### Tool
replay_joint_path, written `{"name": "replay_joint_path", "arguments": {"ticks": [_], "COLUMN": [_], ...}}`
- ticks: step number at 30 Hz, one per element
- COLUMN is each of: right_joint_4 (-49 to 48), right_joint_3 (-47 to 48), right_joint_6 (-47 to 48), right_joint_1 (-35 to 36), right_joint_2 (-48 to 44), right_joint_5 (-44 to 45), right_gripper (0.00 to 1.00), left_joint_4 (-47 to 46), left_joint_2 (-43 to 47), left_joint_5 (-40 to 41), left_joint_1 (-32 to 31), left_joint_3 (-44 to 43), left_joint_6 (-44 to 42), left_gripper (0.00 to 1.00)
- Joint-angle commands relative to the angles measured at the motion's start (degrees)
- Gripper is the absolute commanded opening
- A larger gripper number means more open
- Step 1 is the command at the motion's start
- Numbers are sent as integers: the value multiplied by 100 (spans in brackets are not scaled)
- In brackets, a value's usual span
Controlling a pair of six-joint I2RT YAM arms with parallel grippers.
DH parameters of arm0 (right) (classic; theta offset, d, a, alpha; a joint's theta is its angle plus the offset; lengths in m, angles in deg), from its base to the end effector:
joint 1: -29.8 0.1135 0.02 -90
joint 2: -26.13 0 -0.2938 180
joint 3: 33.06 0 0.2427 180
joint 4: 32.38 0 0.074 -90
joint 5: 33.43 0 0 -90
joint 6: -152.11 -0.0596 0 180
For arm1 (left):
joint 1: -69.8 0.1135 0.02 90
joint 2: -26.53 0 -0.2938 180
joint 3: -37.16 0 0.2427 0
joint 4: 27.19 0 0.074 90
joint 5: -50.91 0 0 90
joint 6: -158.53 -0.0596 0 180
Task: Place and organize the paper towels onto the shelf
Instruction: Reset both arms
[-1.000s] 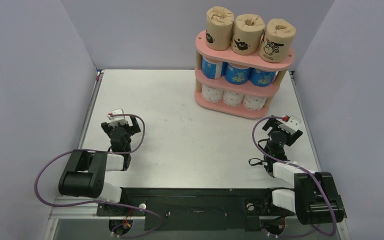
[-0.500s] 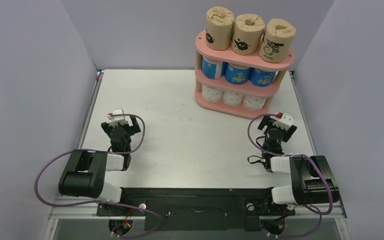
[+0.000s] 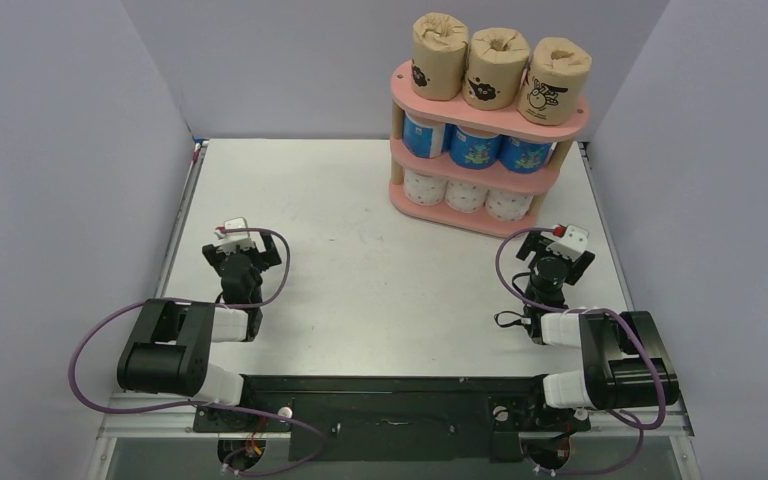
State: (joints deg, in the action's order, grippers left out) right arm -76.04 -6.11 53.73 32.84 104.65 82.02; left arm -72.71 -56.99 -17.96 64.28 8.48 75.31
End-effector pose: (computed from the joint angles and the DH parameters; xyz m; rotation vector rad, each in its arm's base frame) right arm 0.2400 -0.0129 0.1937 0.4055 1.6516 -0.2304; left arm 0.2554 -0.0031 0.1860 -0.2886 1.7008 0.1609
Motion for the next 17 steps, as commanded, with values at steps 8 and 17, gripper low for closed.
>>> {"name": "replay_joint_path", "arguments": {"ticks": [8, 17], "right_joint_4": [-239, -234], "right_joint_3": [131, 131], "right_joint_6": [-76, -76], "right_joint_1": [18, 19], "right_joint_2": [-33, -34], "right_joint_5": [86, 88], "right_gripper": [85, 85], "left_joint_4": [-329, -351], "left_joint_2": [-42, -44], "left_joint_5": [-66, -76], "left_joint_1": [25, 25], "left_joint_3": [12, 17], "left_joint_6": [16, -7], "left_gripper": [96, 96]}}
